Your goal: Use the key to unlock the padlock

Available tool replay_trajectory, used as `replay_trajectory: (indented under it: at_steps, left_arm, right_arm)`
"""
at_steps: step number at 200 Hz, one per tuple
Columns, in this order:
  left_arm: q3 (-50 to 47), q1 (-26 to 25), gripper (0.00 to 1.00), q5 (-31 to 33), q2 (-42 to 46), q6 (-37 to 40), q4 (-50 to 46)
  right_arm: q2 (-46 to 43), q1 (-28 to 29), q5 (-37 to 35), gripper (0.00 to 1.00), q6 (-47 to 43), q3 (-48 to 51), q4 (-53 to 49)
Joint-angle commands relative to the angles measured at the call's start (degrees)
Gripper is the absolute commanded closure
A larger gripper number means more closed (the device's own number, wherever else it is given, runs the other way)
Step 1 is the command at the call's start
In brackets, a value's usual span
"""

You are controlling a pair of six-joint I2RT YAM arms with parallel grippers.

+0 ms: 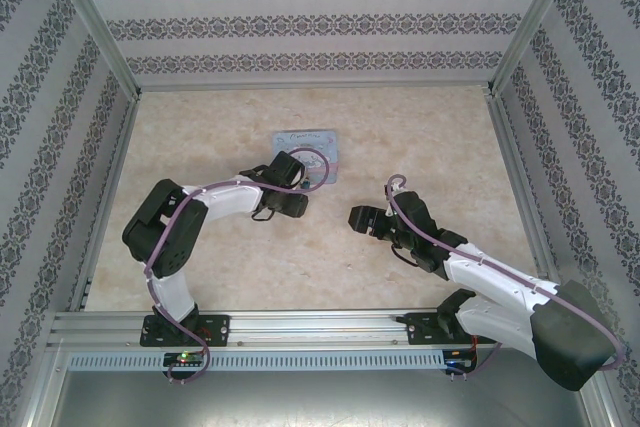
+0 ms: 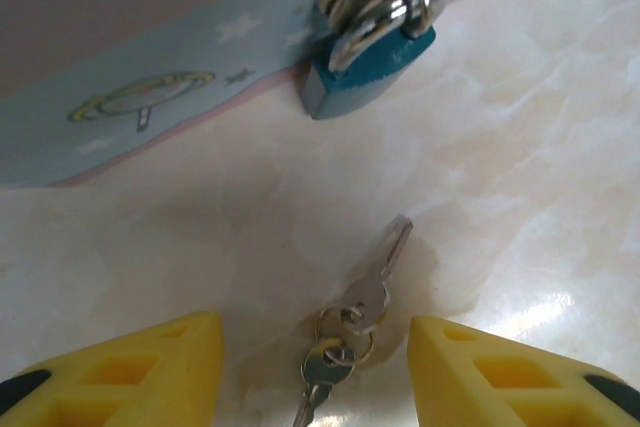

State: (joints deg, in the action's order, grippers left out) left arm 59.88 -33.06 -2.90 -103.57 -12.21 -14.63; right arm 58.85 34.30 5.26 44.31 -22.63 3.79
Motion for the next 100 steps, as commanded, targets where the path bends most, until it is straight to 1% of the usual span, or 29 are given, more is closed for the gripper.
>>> replay_trajectory:
  at_steps: [1, 44, 88, 100]
  left_arm:
    - [2.2, -0.7, 0.48, 1.0, -1.3, -0.2, 1.9]
    - [3.1, -0.7, 0.51, 0.8, -3.4, -0.1, 2.5]
    - [2.6, -0.7, 0.57, 0.4, -4.3, -0.4, 3.1]
    - [2.4, -0.7, 0.62, 0.2, -4.3, -0.4, 3.3]
  right_arm:
    - [-0.6, 0.6, -0.4, 0.19, 1.3, 1.3, 1.9]
    - [-0.7, 0.6, -0.8, 0.2, 1.5, 1.7, 1.9]
    - [-0.4, 0.6, -1.1, 0.21, 1.8, 1.8, 2.0]
    - [-0.4, 0.6, -1.3, 0.21, 1.8, 1.8, 1.9]
